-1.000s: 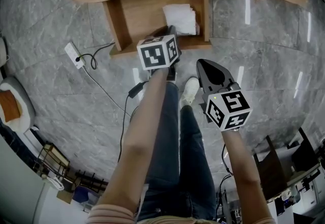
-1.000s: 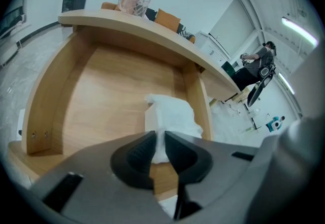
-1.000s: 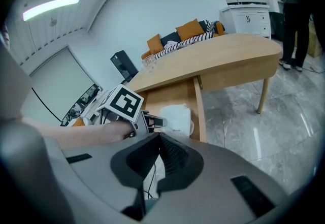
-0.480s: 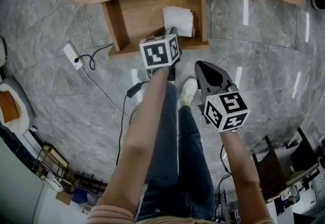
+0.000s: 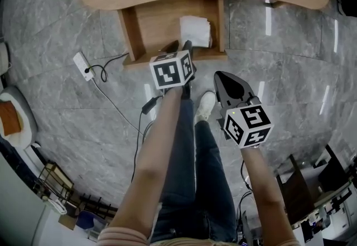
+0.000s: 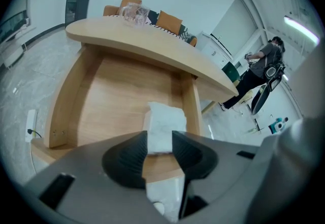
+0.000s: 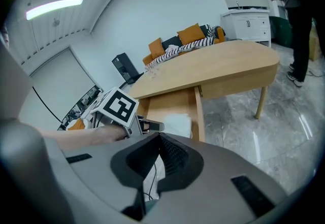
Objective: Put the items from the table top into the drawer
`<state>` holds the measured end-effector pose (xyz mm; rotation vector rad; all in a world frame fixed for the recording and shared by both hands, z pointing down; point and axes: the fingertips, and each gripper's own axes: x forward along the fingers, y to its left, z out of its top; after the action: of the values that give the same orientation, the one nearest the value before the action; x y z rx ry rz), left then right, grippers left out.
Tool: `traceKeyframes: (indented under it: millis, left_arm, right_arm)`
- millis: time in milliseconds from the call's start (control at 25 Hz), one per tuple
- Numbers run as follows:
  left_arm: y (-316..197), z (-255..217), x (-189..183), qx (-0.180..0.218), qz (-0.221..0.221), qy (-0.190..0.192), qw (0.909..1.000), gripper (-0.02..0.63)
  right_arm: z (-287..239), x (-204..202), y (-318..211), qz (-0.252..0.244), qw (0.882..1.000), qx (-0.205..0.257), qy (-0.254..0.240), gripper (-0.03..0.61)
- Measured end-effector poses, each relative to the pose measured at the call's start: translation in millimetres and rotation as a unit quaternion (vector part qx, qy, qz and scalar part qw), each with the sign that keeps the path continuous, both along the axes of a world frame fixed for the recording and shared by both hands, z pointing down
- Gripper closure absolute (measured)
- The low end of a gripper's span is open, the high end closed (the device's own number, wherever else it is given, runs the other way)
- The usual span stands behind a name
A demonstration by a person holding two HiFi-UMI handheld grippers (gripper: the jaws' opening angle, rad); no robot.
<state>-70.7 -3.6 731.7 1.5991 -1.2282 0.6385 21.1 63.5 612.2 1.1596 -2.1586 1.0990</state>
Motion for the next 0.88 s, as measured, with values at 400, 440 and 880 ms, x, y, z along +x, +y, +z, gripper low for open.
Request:
traceKeyframes:
  millis: [400,440,880]
  left_arm:
    - [10,-73,-8,0.064,0.001,0.012,0.9979,0.536]
    - [12,-82,-7,0.071,0.002,0.014,0.9974,0.563]
    - [16,-205,12,0.172,0.034,0.066,0.9824,0.6]
  right_arm:
    - [-53,4,-7,0.016,0.999,0.037,-0.018,0.569]
    - [-60,5,-8,0.018,0.999,0.041,-0.021,0.569]
    - [-147,16,-13,0.044,0.993,0.102,-0.05,0.569]
